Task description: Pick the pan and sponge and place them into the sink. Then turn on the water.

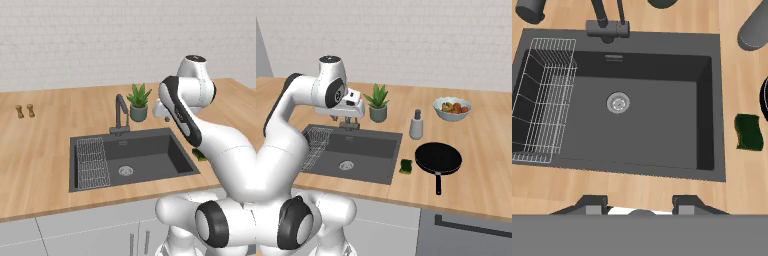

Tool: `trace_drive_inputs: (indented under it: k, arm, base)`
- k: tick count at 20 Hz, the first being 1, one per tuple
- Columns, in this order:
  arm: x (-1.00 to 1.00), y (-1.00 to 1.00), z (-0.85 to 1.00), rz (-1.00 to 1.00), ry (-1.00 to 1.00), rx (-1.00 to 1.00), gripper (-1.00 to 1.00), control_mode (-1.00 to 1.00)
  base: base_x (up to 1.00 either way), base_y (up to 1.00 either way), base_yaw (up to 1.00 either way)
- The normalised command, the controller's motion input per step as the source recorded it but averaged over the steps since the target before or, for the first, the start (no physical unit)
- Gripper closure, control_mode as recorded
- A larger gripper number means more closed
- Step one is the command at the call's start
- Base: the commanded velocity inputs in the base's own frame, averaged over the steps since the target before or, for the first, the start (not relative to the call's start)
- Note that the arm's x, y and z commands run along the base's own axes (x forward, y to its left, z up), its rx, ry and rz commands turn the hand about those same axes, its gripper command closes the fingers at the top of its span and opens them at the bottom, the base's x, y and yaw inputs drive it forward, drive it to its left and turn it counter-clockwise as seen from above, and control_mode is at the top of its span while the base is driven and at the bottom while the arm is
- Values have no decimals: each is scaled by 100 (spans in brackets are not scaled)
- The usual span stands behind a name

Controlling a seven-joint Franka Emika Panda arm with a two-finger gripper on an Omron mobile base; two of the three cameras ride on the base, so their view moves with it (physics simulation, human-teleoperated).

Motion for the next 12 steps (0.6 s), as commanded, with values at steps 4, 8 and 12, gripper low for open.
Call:
trace_drive_inputs:
  k: [4,8,12]
  arm:
    - [-27,-9,-5,0,-1,0,-100,-100]
    - [-73,-84,-9,9,0,0,-100,-100]
    - [-40,-100,-3,2,12,0,-100,-100]
  base:
    - [0,0,0]
    - [0,0,0]
    - [0,0,0]
